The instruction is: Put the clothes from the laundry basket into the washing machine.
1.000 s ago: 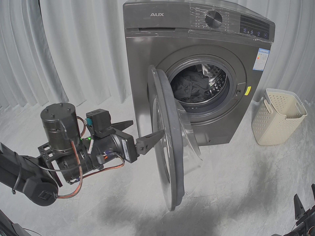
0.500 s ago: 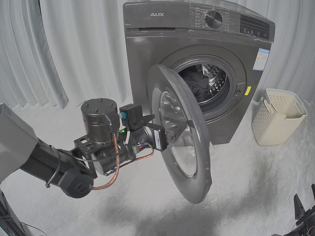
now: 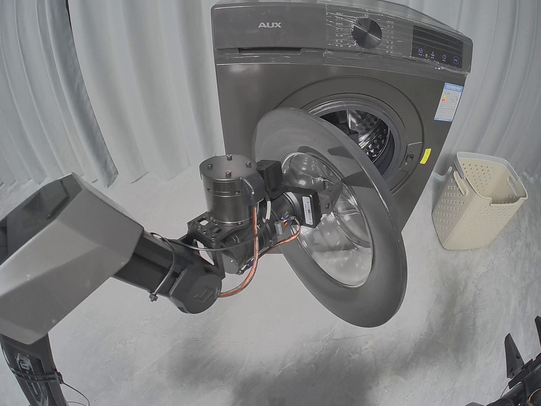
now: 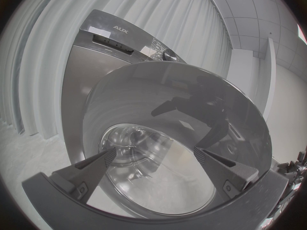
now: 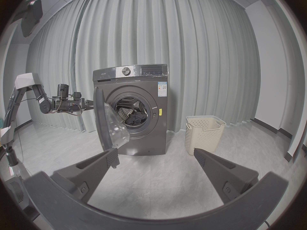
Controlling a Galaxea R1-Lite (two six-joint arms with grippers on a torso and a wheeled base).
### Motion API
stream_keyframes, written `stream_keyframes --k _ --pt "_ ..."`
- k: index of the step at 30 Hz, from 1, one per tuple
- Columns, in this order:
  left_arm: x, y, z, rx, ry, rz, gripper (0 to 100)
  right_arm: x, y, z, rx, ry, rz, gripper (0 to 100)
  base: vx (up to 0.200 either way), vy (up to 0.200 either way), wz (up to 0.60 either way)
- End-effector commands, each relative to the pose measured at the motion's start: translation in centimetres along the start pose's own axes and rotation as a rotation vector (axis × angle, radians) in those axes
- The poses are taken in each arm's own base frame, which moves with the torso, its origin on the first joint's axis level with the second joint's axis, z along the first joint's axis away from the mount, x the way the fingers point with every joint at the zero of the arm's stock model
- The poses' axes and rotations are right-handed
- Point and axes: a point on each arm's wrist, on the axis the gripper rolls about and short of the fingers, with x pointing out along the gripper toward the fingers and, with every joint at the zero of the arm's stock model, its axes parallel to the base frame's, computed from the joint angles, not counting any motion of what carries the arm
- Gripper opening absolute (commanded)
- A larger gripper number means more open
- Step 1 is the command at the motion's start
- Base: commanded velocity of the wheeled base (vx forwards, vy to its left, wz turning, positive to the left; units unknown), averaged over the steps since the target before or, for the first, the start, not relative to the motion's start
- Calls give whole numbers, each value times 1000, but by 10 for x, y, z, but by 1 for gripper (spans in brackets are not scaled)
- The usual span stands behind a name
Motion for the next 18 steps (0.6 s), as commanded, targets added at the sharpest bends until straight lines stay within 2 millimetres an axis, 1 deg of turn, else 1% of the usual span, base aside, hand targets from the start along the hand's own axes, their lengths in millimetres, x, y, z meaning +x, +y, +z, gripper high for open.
stream_keyframes --k 1,3,6,9,12,15,17,18 --pt "28 5 -10 -2 -18 13 100 0 0 -5 0 1 0 100 0 0 0" --pt "38 5 -11 -3 -19 16 100 0 0 -5 0 1 0 100 0 0 0" --pt "56 11 -5 -6 -57 52 100 0 0 -5 0 1 0 100 0 0 0" --pt "69 14 -3 -17 -76 84 100 0 0 -5 0 0 0 100 0 0 0" --pt "71 20 0 -30 -65 100 100 0 0 -5 0 1 0 100 0 0 0" --pt "68 21 -1 -44 -53 105 100 0 0 -5 0 1 0 100 0 0 0" --pt "59 21 1 -48 -37 110 100 0 0 -5 0 1 0 100 0 0 0" --pt "49 20 5 -47 -25 113 100 0 0 -5 0 1 0 100 0 0 0"
